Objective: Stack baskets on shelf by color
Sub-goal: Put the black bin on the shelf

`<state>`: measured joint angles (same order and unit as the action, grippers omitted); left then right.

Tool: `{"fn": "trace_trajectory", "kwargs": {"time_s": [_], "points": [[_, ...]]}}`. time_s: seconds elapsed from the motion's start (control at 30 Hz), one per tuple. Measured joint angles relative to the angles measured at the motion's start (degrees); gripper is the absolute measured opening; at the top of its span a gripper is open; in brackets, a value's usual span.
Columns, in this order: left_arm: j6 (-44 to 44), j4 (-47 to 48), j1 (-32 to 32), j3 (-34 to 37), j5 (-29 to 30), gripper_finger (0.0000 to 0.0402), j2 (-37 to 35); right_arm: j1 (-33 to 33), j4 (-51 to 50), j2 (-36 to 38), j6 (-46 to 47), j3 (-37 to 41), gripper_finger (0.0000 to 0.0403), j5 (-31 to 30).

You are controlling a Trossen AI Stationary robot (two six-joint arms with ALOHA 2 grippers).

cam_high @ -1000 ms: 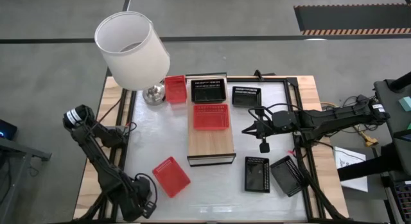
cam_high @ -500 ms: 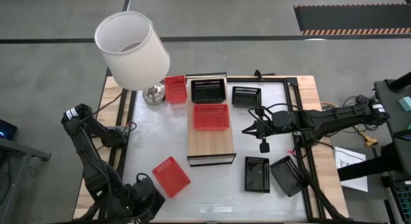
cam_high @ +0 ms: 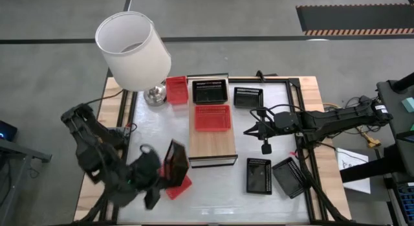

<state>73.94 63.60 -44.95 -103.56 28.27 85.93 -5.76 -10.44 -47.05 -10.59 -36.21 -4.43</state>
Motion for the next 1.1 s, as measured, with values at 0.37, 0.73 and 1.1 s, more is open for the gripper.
{"fn": "trace_trajectory", "kwargs": {"time_s": [0.37, 0.73, 1.1], "points": [[-5.58, -0.05, 19.53, -0.42, -7.33, 0.0001, 1.53, 0.0, -0.55, 0.0, 0.09, 0.0, 0.0009, 0.0], [-5.28, -3.23, 24.4, -0.27, -21.73, 0.0001, 3.79, 0.0, -1.75, -0.02, 0.04, 0.0, 0.0009, -0.02], [0.97, -5.29, 25.27, 0.08, -23.44, 0.0001, 7.32, 0.0, -1.78, -0.02, 0.09, 0.0, 0.0009, -0.02]]}}
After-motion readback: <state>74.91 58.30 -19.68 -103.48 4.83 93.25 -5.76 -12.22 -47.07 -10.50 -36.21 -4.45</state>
